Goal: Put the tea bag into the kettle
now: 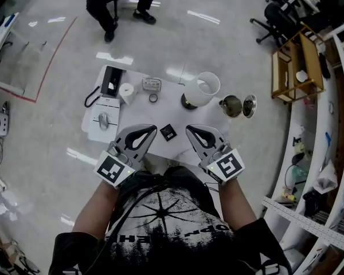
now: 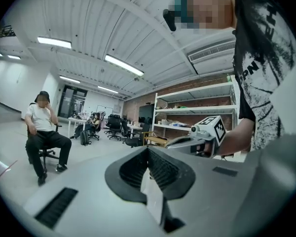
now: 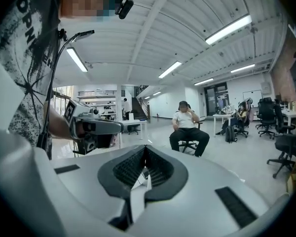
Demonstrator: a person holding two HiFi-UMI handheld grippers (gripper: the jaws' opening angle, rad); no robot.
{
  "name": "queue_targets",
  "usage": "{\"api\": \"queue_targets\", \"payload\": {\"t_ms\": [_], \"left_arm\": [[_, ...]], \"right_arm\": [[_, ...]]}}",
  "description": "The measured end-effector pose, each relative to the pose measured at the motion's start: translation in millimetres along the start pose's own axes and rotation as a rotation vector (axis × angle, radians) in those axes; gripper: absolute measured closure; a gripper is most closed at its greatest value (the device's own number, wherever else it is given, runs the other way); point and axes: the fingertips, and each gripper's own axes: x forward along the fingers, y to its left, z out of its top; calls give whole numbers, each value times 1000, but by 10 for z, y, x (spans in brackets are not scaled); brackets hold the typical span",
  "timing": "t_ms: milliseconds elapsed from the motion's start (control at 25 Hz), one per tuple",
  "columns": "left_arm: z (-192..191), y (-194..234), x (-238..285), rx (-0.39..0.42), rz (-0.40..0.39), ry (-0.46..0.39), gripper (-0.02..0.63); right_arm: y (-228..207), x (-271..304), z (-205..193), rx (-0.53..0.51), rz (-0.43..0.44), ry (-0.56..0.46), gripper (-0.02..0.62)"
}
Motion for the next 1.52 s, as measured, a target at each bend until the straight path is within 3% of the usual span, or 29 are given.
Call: {"api": "queue_targets", "payload": {"t_ms": [160, 520, 1000, 1360, 1520], "left_arm": [[-118, 23, -108, -12, 23, 23, 600], [-391, 142, -251, -34, 55, 114, 600], [-864, 380, -430, -78, 104, 227, 600], [-1303, 547, -567, -139, 128, 282, 600], [-1519, 602, -604, -150, 117, 311, 600]], "right_arm": [[15, 128, -350, 4, 6, 115, 586], [15, 518, -1637, 84, 13, 403, 581], [95, 855, -3549, 96, 19, 810, 406], [-40, 1100, -4563, 75, -28, 976, 358], [-26, 1192, -4946, 67, -3, 1043, 347]]}}
